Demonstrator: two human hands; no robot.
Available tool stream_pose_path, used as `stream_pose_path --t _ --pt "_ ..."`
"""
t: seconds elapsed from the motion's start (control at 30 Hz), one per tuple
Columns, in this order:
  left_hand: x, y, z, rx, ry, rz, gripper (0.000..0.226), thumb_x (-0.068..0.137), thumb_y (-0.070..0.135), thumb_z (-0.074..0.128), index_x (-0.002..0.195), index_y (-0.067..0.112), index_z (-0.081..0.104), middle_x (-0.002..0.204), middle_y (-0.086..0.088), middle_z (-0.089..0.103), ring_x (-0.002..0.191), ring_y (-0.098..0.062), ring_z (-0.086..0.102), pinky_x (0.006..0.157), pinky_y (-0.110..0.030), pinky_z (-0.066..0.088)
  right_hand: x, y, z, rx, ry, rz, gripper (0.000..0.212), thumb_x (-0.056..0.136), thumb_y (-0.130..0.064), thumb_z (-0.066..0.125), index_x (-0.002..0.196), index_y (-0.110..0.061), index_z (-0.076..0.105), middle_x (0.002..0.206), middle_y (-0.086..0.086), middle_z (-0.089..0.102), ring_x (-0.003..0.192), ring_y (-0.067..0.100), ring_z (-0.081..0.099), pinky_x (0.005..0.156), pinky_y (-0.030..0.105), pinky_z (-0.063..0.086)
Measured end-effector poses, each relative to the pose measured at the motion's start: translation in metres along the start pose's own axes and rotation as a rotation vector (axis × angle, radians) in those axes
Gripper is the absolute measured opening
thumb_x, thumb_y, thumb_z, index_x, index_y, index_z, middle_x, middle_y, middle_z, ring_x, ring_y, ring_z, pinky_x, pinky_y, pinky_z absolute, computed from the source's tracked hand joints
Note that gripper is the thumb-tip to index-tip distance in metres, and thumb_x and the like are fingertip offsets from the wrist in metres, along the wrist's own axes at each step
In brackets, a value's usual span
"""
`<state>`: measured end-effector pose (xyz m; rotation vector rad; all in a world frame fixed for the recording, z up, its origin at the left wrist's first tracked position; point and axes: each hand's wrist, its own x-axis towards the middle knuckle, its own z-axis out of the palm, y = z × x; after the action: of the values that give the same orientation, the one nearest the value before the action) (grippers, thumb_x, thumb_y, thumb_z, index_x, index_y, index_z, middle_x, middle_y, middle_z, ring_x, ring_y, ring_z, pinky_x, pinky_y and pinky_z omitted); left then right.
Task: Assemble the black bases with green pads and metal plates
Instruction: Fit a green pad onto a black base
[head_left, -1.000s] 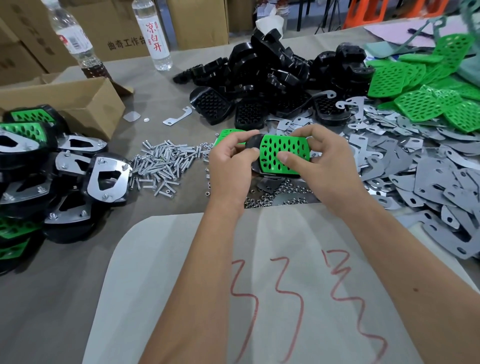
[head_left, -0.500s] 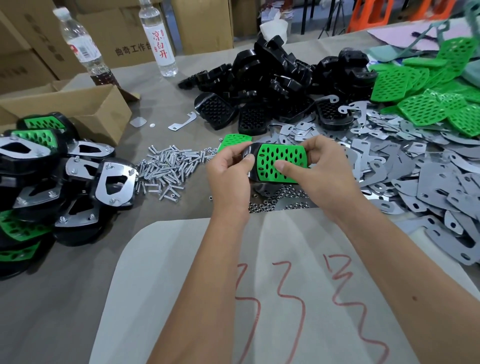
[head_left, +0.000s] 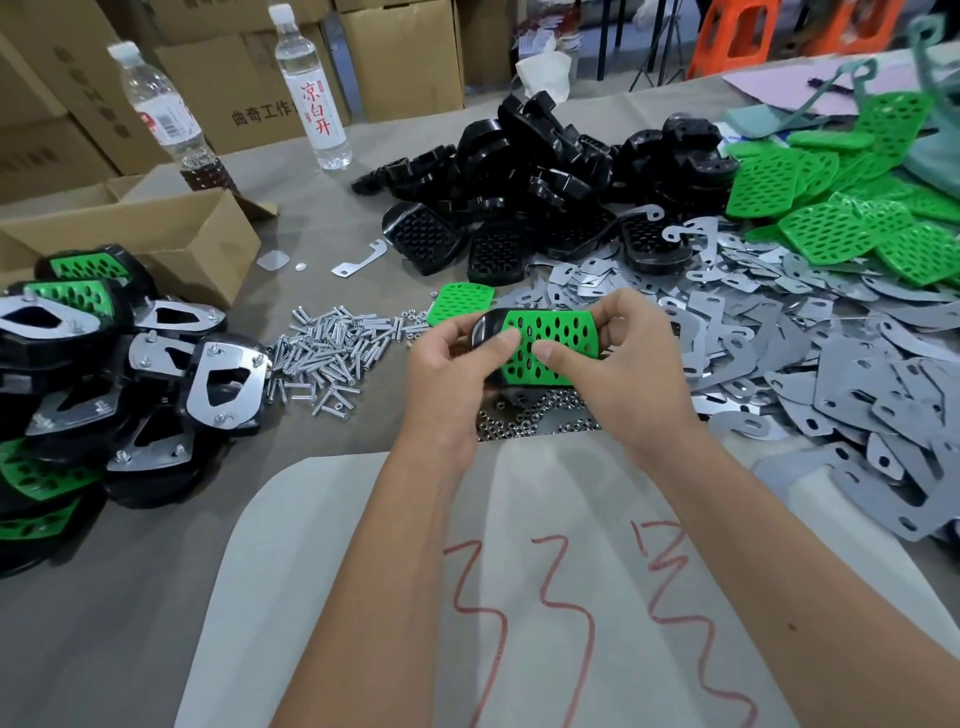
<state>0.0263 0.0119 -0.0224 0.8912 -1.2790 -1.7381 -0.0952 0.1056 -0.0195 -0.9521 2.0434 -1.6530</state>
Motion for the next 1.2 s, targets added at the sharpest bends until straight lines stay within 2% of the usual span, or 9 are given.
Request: stream_pose_path --t 0.17,0.23,0.33,0.47,0.53,0.63,0.77,0.93,1.2 --pt "0.003 0.001 -0.004 0.107 -0.098 -0.016 0.014 0.078 0.014 0.080 0.090 0.020 0.076 0.095 -0.012 0.078 0.083 -0.029 0.075 0.053 -0.033 0.056 -0.006 0.001 -0.003 0.034 -0.039 -0.072 0.029 0.085 -0.026 0.085 0.094 -0.031 0.057 0.089 -0.001 0.068 0.080 0.032 0.072 0.071 0.054 0.059" --pt "0.006 -0.001 -0.003 0.087 -0.100 -0.021 0.018 0.081 0.012 0.079 0.098 0.014 0.074 0.099 -0.013 0.078 0.091 -0.036 0.076 0.063 -0.047 0.063 -0.004 0.000 -0.004 0.115 -0.045 -0.045 0.025 0.088 -0.018 0.082 0.095 -0.029 0.060 0.090 -0.007 0.065 0.076 0.036 0.073 0.066 0.057 0.060" --pt "0.006 0.001 0.000 0.059 -0.080 -0.026 0.016 0.088 0.003 0.076 0.103 0.007 0.072 0.104 -0.017 0.078 0.099 -0.041 0.075 0.084 -0.063 0.061 -0.002 0.001 -0.003 0.167 -0.021 0.038 0.032 0.085 -0.018 0.084 0.101 -0.030 0.058 0.101 -0.003 0.064 0.087 0.039 0.072 0.073 0.058 0.061" --pt "0.008 0.000 -0.003 -0.007 -0.094 -0.032 0.018 0.089 -0.003 0.072 0.106 0.002 0.072 0.104 -0.017 0.078 0.097 -0.038 0.075 0.082 -0.053 0.062 0.004 0.001 -0.003 0.168 -0.085 0.068 0.032 0.087 -0.020 0.083 0.113 -0.026 0.066 0.106 -0.004 0.073 0.095 0.025 0.075 0.083 0.047 0.063" --pt "0.008 0.001 -0.004 -0.047 -0.108 -0.037 0.016 0.090 -0.005 0.069 0.105 0.001 0.072 0.099 -0.014 0.078 0.088 -0.031 0.076 0.070 -0.041 0.063 0.006 -0.001 -0.005 0.190 -0.143 0.078 0.029 0.089 -0.019 0.081 0.116 -0.020 0.070 0.105 0.000 0.077 0.092 0.017 0.076 0.075 0.034 0.062" --pt "0.006 0.003 -0.005 -0.103 -0.139 -0.068 0.018 0.091 -0.005 0.067 0.108 0.000 0.071 0.101 -0.016 0.078 0.086 -0.029 0.076 0.065 -0.038 0.062 0.008 -0.001 -0.010 0.359 -0.246 0.149 0.024 0.092 -0.013 0.077 0.115 -0.014 0.071 0.098 0.005 0.078 0.056 0.006 0.062 0.046 0.015 0.041" --pt "0.005 0.003 -0.005 -0.083 -0.140 -0.070 0.020 0.092 -0.001 0.068 0.111 0.001 0.071 0.104 -0.017 0.077 0.086 -0.029 0.075 0.066 -0.040 0.062 0.010 0.003 -0.014 0.451 -0.337 0.131 0.021 0.090 -0.015 0.075 0.111 -0.013 0.073 0.089 0.009 0.071 0.042 0.003 0.039 0.039 0.017 0.027" --pt "0.007 0.002 -0.005 -0.078 -0.123 -0.064 0.015 0.094 -0.004 0.065 0.106 0.003 0.070 0.096 -0.011 0.079 0.084 -0.024 0.076 0.066 -0.038 0.063 0.014 0.008 -0.015 0.405 -0.358 0.120 0.021 0.105 -0.018 0.058 0.111 -0.002 0.070 0.091 0.015 0.050 0.052 0.011 0.036 0.041 0.019 0.024" --pt "0.010 0.005 -0.002 -0.049 -0.108 -0.085 0.019 0.094 -0.004 0.066 0.112 0.001 0.069 0.106 -0.017 0.077 0.091 -0.030 0.075 0.074 -0.044 0.064 0.011 0.010 -0.011 0.294 -0.326 0.091 0.022 0.110 -0.015 0.047 0.116 -0.006 0.067 0.083 0.011 0.039 0.059 0.022 0.023 0.059 0.047 0.013"
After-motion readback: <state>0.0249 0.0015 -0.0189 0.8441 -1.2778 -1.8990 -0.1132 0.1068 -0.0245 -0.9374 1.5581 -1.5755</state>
